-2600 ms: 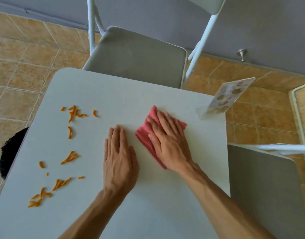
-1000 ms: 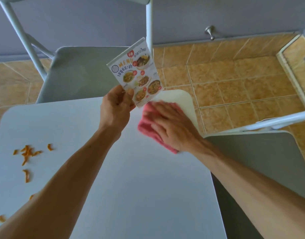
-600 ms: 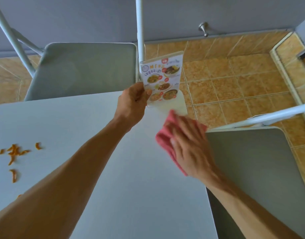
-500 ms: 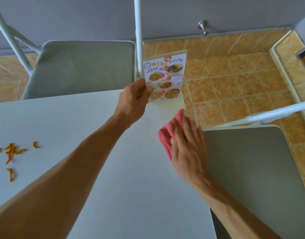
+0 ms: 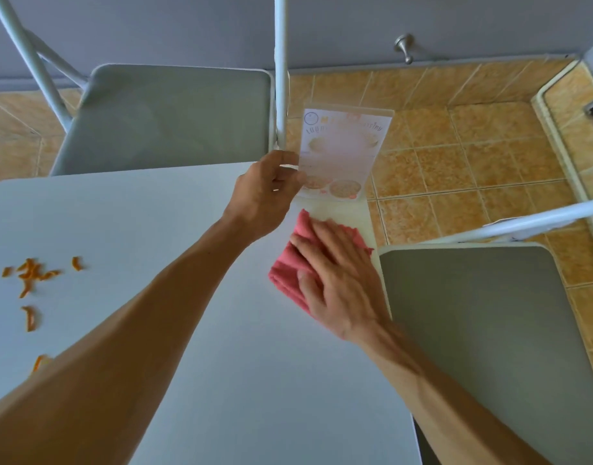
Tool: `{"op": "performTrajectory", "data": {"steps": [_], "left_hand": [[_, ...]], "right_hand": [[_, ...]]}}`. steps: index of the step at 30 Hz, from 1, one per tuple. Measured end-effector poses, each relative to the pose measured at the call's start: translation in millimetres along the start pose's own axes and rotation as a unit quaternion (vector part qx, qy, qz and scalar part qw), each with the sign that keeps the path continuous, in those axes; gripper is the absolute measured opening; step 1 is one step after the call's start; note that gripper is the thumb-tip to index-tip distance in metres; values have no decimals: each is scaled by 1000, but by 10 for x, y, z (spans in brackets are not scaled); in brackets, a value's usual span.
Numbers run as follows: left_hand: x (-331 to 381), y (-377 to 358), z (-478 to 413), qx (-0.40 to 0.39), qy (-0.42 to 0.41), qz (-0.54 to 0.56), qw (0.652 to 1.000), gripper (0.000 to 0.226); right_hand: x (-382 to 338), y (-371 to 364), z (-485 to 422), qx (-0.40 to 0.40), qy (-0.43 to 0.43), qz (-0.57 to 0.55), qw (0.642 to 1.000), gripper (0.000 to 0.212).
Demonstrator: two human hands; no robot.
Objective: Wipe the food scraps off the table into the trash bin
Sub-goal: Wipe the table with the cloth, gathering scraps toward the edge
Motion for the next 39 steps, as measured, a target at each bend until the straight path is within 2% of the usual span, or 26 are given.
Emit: {"op": "performTrajectory", "data": {"steps": [3, 4, 6, 8, 10, 11, 13, 14, 15, 18, 19, 20, 23, 25, 26, 28, 29, 30, 33, 34, 35, 37, 38, 39], "left_hand": [[-138, 152, 253, 104, 34, -24, 994, 23], [-202, 213, 391, 137, 39, -27, 989, 21], [-362, 320, 735, 179, 55, -47, 981, 22], [-570, 392, 1120, 215, 76, -105, 968, 26], [-801, 440, 1468, 253, 70, -176, 949, 32], [-912, 451, 1610, 263, 70, -203, 941, 36], [-1097, 449, 1829, 266, 91, -252, 926, 44], [-1170, 440, 1907, 262, 104, -270, 921, 47], [-1225, 428, 1974, 255, 116, -283, 917, 50], [-1315, 382, 2053, 223, 134, -320, 911, 56], [-1317, 374, 2044, 217, 139, -330, 908, 57], [-1315, 368, 2030, 213, 146, -334, 906, 57], [-1314, 352, 2029, 212, 155, -339, 903, 56], [-1318, 359, 2047, 214, 157, -340, 902, 56], [-1315, 365, 2054, 215, 158, -339, 902, 56], [-1304, 373, 2059, 217, 156, -335, 904, 56], [-1303, 375, 2051, 216, 155, -332, 905, 56], [-1306, 375, 2041, 215, 155, -329, 906, 57], [-1317, 360, 2041, 219, 156, -328, 906, 57], [-1318, 359, 2049, 217, 156, -326, 907, 57], [-1317, 361, 2060, 215, 156, -322, 909, 57], [-1320, 366, 2064, 213, 155, -317, 911, 56], [-1324, 365, 2057, 216, 155, -316, 911, 56], [-1324, 375, 2039, 220, 155, -316, 910, 56]], "right_hand": [[-67, 18, -64, 61, -116, 4, 991, 44], [-205, -31, -61, 52, -111, 5, 992, 45], [-469, -157, -41, -11, 7, -4, 1000, 46], [-499, -182, -148, -65, 122, 8, 990, 45], [-427, -208, -403, -54, 135, 38, 989, 47], [-442, -230, -532, -37, 99, 50, 993, 49], [-621, -339, -717, -8, -7, 60, 998, 53], [-780, -422, -781, -9, -29, 64, 998, 54], [-949, -505, -830, -20, -6, 67, 998, 55], [-1205, -578, -1020, -104, 209, 75, 970, 57], [-1192, -580, -1145, -118, 250, 78, 958, 58], [-1170, -588, -1282, -110, 254, 77, 958, 58], [-1273, -721, -1516, -22, 108, 52, 993, 57], [-1541, -878, -1520, 3, 69, 45, 997, 60], [-1661, -915, -1536, -14, 109, 43, 993, 61], [-1780, -913, -1646, -77, 253, 66, 962, 62], [-1791, -896, -1759, -100, 296, 79, 947, 62], [-1799, -892, -1894, -104, 298, 84, 945, 63], [-1943, -981, -2074, -72, 140, 53, 986, 63], [-2068, -1042, -2016, -59, 141, 51, 987, 63], [-2207, -1092, -1940, -66, 185, 46, 979, 63], [-2397, -1135, -1855, -118, 325, 36, 938, 64], [-2421, -1132, -1885, -136, 371, 30, 918, 64], [-2412, -1121, -1956, -140, 379, 22, 914, 63]]}}
Point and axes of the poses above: each hand's wrist, its own z-axis away from the middle knuckle, its own y-axis out of the back of the hand, x = y × z, the point moved 1 cm from there along -z, towards the middle knuckle, and after that the axes turned 4 degrees about -z, right-handed, at the moved point
